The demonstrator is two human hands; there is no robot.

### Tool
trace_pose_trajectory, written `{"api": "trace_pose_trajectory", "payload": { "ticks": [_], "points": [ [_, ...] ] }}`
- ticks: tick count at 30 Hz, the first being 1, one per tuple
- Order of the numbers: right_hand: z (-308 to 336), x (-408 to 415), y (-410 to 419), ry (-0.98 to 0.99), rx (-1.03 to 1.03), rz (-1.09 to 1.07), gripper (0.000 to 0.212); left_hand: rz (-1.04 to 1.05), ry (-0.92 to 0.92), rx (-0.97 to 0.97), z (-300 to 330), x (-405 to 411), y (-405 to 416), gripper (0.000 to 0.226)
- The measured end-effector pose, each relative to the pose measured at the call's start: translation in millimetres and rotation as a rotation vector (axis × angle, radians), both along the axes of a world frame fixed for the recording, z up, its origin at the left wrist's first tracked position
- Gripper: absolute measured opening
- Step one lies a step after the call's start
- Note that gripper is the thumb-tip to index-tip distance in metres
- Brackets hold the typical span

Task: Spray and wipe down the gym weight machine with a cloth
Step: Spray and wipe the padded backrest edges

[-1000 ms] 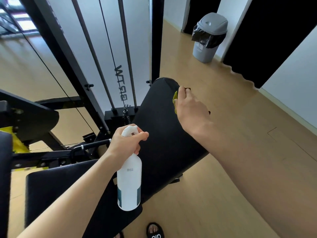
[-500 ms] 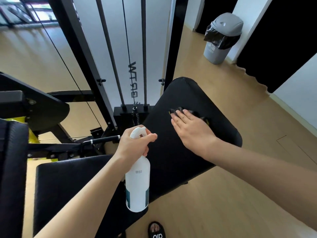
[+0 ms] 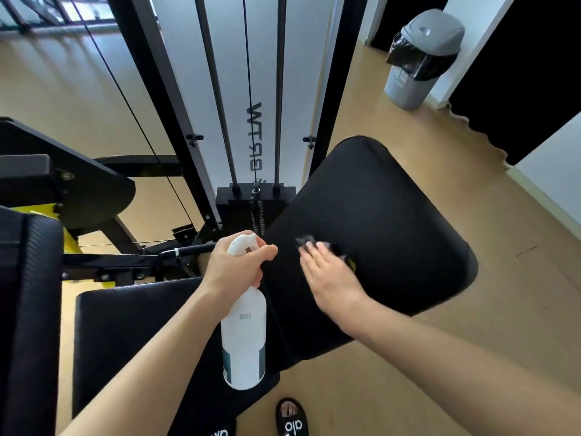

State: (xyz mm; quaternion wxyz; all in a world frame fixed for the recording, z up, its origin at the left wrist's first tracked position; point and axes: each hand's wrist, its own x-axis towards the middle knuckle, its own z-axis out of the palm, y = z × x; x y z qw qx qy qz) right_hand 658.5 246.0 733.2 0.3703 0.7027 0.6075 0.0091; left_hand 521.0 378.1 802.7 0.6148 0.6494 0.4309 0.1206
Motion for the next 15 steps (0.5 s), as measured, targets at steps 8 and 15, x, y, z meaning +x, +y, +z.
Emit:
{"api": "trace_pose_trajectory", "payload": {
  "ticks": [8, 15],
  "points": [
    [24.1, 18.9, 15.4, 0.104, -0.008, 0.205, 0.057, -0.006, -0.013, 0.004, -2.8, -4.9, 6.6, 0.026],
    [77.0, 83.0, 85.6, -0.177, 0.12, -0.094, 0.057, 0.024, 0.034, -0.034, -16.7, -10.6, 14.0, 0.025]
  ]
}}
